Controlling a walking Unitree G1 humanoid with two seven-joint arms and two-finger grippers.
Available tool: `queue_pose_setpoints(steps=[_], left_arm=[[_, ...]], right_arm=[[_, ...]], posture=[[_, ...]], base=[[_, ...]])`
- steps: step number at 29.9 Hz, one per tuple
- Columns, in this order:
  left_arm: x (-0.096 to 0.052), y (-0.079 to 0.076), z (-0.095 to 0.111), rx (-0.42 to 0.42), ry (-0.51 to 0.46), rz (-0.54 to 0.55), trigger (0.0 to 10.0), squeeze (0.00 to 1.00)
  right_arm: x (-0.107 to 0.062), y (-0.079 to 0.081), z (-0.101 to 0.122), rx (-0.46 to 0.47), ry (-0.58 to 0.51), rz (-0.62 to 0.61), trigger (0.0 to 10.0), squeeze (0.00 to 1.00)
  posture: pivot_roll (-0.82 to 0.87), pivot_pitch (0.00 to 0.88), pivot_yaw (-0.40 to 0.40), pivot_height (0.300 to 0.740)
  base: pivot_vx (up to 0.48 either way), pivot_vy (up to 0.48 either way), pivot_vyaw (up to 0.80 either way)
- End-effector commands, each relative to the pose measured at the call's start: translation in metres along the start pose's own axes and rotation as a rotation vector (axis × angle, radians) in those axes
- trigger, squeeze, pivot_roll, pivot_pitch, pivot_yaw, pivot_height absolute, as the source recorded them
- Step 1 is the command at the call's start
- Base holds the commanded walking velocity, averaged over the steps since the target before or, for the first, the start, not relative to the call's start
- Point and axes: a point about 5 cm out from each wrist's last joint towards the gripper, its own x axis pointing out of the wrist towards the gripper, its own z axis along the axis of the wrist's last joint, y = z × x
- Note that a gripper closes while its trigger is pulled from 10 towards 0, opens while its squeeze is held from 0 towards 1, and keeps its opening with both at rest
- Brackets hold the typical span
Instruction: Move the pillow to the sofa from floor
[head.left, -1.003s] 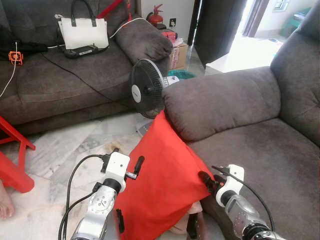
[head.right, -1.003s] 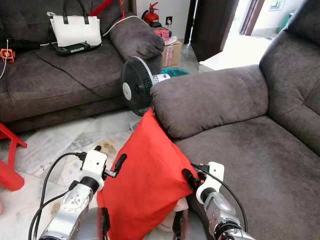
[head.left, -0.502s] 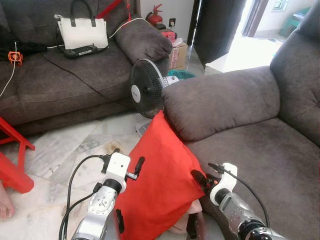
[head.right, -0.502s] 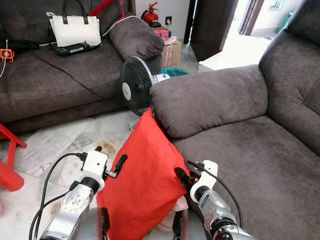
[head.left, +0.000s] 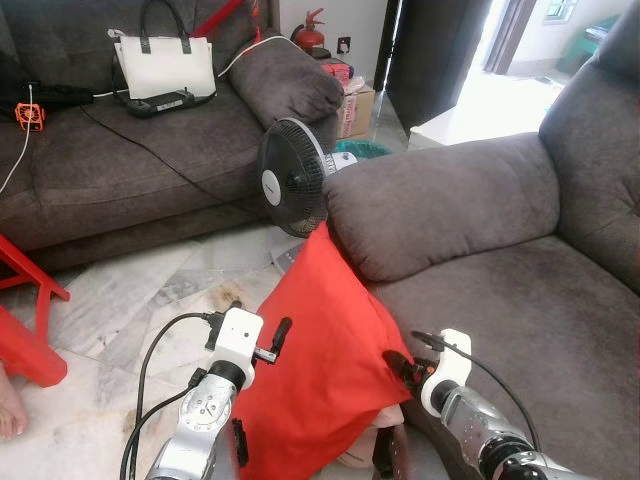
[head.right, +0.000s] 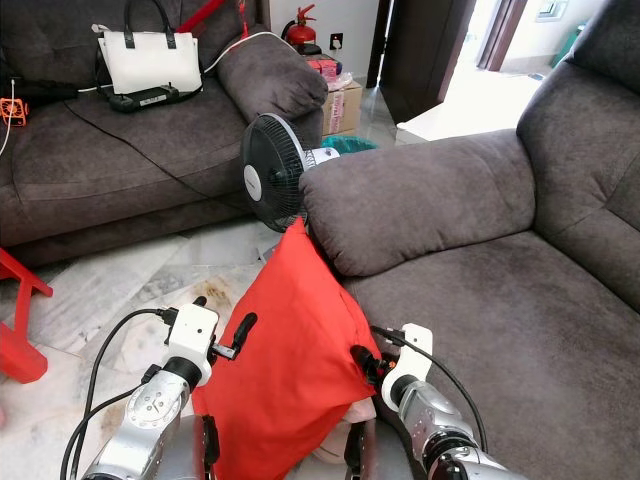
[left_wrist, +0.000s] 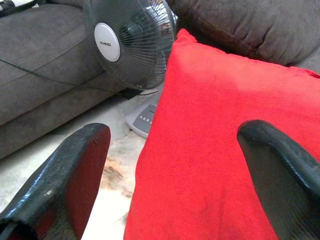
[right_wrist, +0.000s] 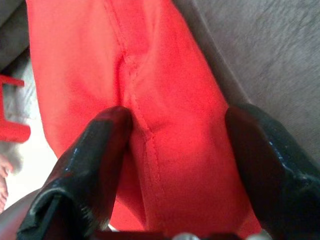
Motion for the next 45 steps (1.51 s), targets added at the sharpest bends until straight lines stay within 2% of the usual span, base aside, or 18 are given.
queue_pose_setpoints(steps=[1, 5, 11, 12, 45], left_arm=[[0.002, -0.002, 0.001, 0.007, 0.000, -0.014, 10.0, 0.00], [0.002, -0.002, 0.000, 0.006, 0.007, -0.021, 10.0, 0.00], [0.003, -0.005, -0.001, 0.005, 0.014, -0.035, 10.0, 0.00], [0.003, -0.005, -0.001, 0.004, 0.014, -0.036, 10.0, 0.00], [0.008, -0.005, 0.000, 0.005, 0.011, -0.038, 10.0, 0.00]], right_arm=[[0.001, 0.004, -0.013, 0.010, 0.052, -0.006, 10.0, 0.00], [0.006, 0.015, -0.017, 0.001, 0.087, 0.007, 10.0, 0.00], [0.006, 0.018, -0.024, -0.024, 0.113, 0.023, 10.0, 0.00], [0.005, 0.016, -0.025, -0.025, 0.115, 0.023, 0.0, 0.00], [0.004, 0.015, -0.026, -0.061, 0.124, 0.049, 0.0, 0.00]], posture=[[0.15, 0.015, -0.095, 0.571], [0.15, 0.013, -0.095, 0.571], [0.15, 0.009, -0.097, 0.571], [0.15, 0.007, -0.097, 0.571], [0.15, 0.000, -0.099, 0.571]], base=[[0.000, 0.000, 0.00], [0.000, 0.000, 0.00], [0.000, 0.000, 0.00], [0.000, 0.000, 0.00], [0.000, 0.000, 0.00]])
